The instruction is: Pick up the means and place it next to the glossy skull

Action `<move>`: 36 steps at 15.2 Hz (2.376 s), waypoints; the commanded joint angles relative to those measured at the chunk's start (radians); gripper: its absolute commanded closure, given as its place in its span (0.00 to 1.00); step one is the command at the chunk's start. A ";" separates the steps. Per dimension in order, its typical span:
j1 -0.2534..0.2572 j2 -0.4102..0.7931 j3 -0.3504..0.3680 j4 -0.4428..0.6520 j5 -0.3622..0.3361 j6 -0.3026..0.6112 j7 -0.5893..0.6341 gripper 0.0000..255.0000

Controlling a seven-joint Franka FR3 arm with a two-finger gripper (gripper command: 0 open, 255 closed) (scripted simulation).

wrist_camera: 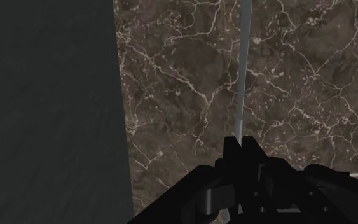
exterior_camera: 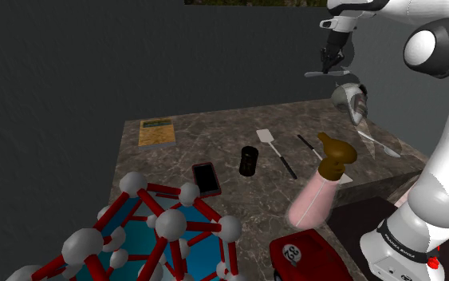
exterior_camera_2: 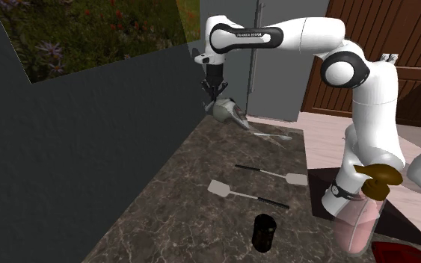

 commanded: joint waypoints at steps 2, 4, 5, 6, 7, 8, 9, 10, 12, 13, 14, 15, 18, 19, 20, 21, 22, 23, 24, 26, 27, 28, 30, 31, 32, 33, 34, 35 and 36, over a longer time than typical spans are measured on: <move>0.005 -0.005 0.001 -0.048 -0.001 0.044 -0.003 1.00; 0.008 -0.008 0.001 -0.080 -0.002 0.072 -0.004 1.00; 0.009 -0.010 0.002 -0.095 -0.002 0.086 -0.005 1.00; 0.010 -0.010 0.002 -0.110 -0.002 0.100 -0.006 1.00; 0.011 -0.011 0.002 -0.124 -0.002 0.113 -0.007 1.00; 0.012 -0.011 0.003 -0.138 -0.002 0.127 -0.007 1.00; 0.013 -0.011 0.003 -0.151 -0.002 0.140 -0.008 1.00; 0.014 -0.011 0.004 -0.164 -0.001 0.154 -0.010 1.00; 0.015 -0.010 0.004 -0.190 0.000 0.180 -0.012 1.00; 0.016 -0.009 0.005 -0.202 0.001 0.193 -0.013 1.00; 0.016 -0.008 0.005 -0.214 0.002 0.206 -0.014 1.00; 0.017 -0.006 0.006 -0.225 0.003 0.218 -0.016 1.00; 0.018 0.000 0.008 -0.258 0.006 0.256 -0.020 1.00; 0.018 0.002 0.008 -0.268 0.008 0.268 -0.021 1.00; 0.018 0.005 0.009 -0.278 0.009 0.281 -0.023 1.00; 0.018 0.007 0.009 -0.288 0.011 0.293 -0.024 1.00; 0.018 0.010 0.010 -0.297 0.013 0.305 -0.026 1.00; 0.018 0.014 0.011 -0.306 0.015 0.317 -0.028 1.00; 0.018 0.017 0.012 -0.315 0.016 0.329 -0.029 1.00; 0.018 0.024 0.013 -0.332 0.021 0.353 -0.033 1.00; 0.018 0.028 0.014 -0.340 0.023 0.365 -0.035 1.00; 0.018 0.033 0.015 -0.348 0.025 0.376 -0.037 1.00; 0.017 0.042 0.017 -0.363 0.030 0.399 -0.041 1.00; 0.016 0.046 0.018 -0.370 0.033 0.411 -0.043 1.00; 0.016 0.051 0.019 -0.377 0.035 0.422 -0.045 1.00; 0.015 0.057 0.020 -0.383 0.038 0.433 -0.048 1.00; 0.015 0.062 0.021 -0.389 0.041 0.444 -0.050 1.00; 0.015 0.065 0.022 -0.392 0.043 0.450 -0.051 1.00; 0.015 0.065 0.022 -0.392 0.043 0.450 -0.051 1.00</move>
